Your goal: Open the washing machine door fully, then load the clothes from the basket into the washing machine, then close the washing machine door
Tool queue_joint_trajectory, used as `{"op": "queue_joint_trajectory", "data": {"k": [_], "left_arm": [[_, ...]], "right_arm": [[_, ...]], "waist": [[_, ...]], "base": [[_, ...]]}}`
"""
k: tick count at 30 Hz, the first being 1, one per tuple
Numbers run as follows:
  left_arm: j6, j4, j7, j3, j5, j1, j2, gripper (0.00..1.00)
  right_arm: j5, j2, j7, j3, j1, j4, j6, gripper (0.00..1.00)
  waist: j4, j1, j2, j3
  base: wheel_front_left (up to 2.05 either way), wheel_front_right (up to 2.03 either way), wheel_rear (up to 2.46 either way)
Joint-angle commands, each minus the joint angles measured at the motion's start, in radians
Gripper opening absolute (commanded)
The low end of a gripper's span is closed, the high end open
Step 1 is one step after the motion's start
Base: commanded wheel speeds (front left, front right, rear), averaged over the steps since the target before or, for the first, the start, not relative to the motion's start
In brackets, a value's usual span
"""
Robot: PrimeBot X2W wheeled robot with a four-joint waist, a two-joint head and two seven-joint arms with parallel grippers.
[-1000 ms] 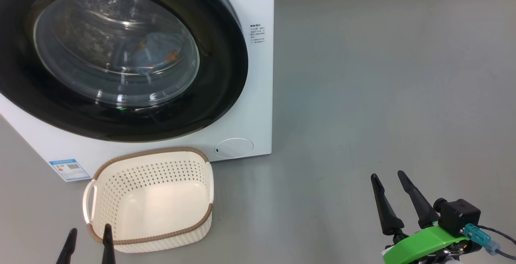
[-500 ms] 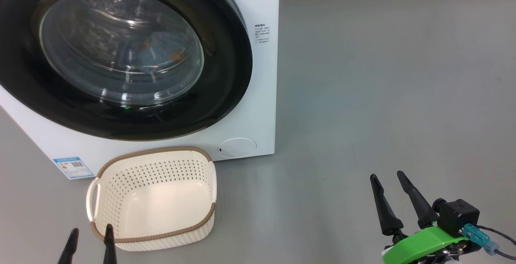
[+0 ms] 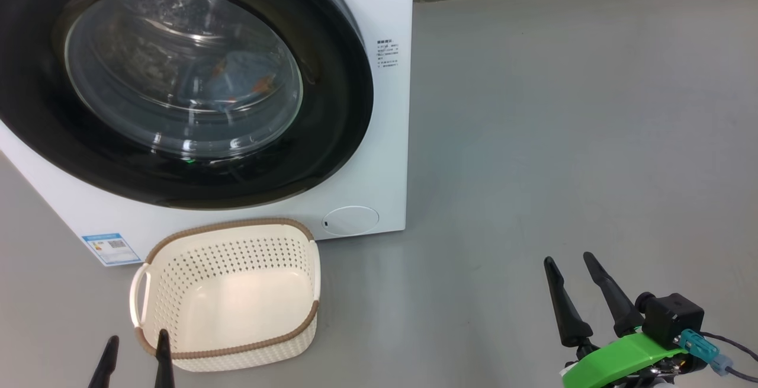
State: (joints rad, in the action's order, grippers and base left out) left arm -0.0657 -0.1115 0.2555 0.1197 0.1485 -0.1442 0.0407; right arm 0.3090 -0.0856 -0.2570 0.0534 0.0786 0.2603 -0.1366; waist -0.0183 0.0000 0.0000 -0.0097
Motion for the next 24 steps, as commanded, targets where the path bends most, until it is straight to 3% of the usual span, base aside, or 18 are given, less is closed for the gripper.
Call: {"op": "queue_joint_trajectory", "data": {"k": [1,12,16,24], "left_arm": [[-0.001,-0.002,0.000,-0.001,0.005,0.001,-0.001,0.00],[-0.005,-0.048,-0.029,0.001,0.088,0.018,-0.012,0.00],[-0.007,-0.050,-0.039,-0.002,0.136,0.024,-0.011,0.00],[-0.011,-0.053,-0.059,-0.004,0.230,0.038,-0.009,0.00]], "right_arm": [[0.000,0.000,0.000,0.000,0.000,0.002,0.000,0.00],[0.077,0.005,0.023,-0.009,-0.009,0.031,0.000,0.00],[0.119,0.006,0.035,-0.014,-0.008,0.030,0.000,0.00],[0.202,0.008,0.058,-0.025,-0.004,0.027,0.001,0.00]], "waist": [[0.000,0.0000,0.0000,0.000],[0.001,0.0022,0.0000,-0.002],[0.002,0.0002,0.0000,0.000],[0.003,0.0000,0.0000,0.001]], "base": [[0.00,0.00,0.00],[0.00,0.00,0.00],[0.00,0.00,0.00],[0.00,0.00,0.00]]}}
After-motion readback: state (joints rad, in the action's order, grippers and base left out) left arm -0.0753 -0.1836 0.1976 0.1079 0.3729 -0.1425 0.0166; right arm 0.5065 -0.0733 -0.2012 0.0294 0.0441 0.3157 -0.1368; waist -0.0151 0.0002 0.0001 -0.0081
